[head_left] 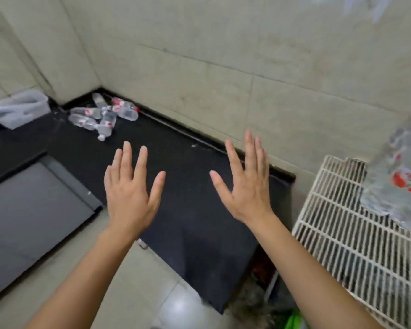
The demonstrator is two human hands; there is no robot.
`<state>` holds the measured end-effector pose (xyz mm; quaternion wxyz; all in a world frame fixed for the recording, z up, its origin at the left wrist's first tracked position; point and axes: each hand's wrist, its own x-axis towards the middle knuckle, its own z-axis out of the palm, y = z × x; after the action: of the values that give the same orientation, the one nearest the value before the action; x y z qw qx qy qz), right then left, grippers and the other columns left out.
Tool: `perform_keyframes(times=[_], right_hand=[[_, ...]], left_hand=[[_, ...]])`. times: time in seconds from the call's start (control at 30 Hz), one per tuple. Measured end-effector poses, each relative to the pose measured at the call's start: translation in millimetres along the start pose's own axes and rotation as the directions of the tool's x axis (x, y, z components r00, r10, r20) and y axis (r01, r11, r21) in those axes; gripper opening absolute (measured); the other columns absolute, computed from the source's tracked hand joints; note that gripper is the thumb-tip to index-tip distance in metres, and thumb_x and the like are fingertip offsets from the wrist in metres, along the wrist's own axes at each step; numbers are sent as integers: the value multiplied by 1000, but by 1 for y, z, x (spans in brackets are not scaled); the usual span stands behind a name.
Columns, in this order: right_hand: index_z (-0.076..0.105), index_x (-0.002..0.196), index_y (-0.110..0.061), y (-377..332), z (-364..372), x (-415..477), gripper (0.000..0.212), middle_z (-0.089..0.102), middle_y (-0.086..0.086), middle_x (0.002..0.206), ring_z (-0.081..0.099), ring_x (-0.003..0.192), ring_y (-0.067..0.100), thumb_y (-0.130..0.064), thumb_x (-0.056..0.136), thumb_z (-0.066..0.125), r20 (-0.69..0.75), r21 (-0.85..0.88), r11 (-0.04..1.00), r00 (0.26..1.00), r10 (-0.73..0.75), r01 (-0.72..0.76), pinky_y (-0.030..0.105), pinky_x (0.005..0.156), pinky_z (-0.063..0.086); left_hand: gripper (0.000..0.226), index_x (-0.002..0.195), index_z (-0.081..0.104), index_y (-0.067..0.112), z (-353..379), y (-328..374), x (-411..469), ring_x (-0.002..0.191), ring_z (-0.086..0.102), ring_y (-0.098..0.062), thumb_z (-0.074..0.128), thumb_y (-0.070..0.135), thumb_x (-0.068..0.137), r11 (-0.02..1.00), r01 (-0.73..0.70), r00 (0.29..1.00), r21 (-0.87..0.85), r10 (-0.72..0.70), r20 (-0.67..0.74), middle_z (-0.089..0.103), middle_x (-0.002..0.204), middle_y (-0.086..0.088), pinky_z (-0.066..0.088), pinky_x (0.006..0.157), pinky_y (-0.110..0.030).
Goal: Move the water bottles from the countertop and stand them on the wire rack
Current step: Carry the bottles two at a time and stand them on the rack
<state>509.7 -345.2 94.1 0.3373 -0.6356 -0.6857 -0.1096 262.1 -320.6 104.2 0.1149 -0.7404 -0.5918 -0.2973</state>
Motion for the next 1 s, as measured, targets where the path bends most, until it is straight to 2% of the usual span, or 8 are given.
perform_keyframes(times=[0.27,0.47,0.67,0.87,1.0], right_hand=[[29,160,-20,-181,139,92,73,4,17,169,0,157,35,-60,100,41,52,72,991,991,-121,117,54,126,5],[35,157,-18,-288,221,135,71,8,18,169,2,158,34,-57,99,49,117,152,968,969,-218,200,55,126,8],[39,155,-18,-323,297,177,70,11,16,169,6,158,33,-56,98,52,156,176,960,957,-244,216,52,127,9],[38,155,-16,-337,390,253,71,14,16,169,9,157,33,-56,98,52,155,200,964,966,-209,176,53,126,11],[34,156,-15,-340,447,307,76,13,15,169,8,158,30,-62,97,46,228,199,978,967,-115,69,48,127,8]], left_hand=[[68,154,40,10,-42,-214,37,152,24,-41,37,52,101,988,91,996,123,-90,-9,24,165,-22,28,116,-62],[69,155,37,12,-57,-334,57,153,22,-39,36,54,100,970,165,986,177,-165,-18,22,165,-21,24,119,-60],[70,157,34,13,-27,-406,96,154,19,-36,31,56,101,958,239,970,156,-244,17,20,167,-18,23,120,-58],[69,156,37,13,34,-472,177,152,24,-37,36,53,100,977,121,987,177,-137,81,24,165,-19,27,117,-61],[71,155,36,11,71,-514,249,152,25,-37,34,54,99,975,116,979,189,-144,144,24,165,-19,29,116,-61]])
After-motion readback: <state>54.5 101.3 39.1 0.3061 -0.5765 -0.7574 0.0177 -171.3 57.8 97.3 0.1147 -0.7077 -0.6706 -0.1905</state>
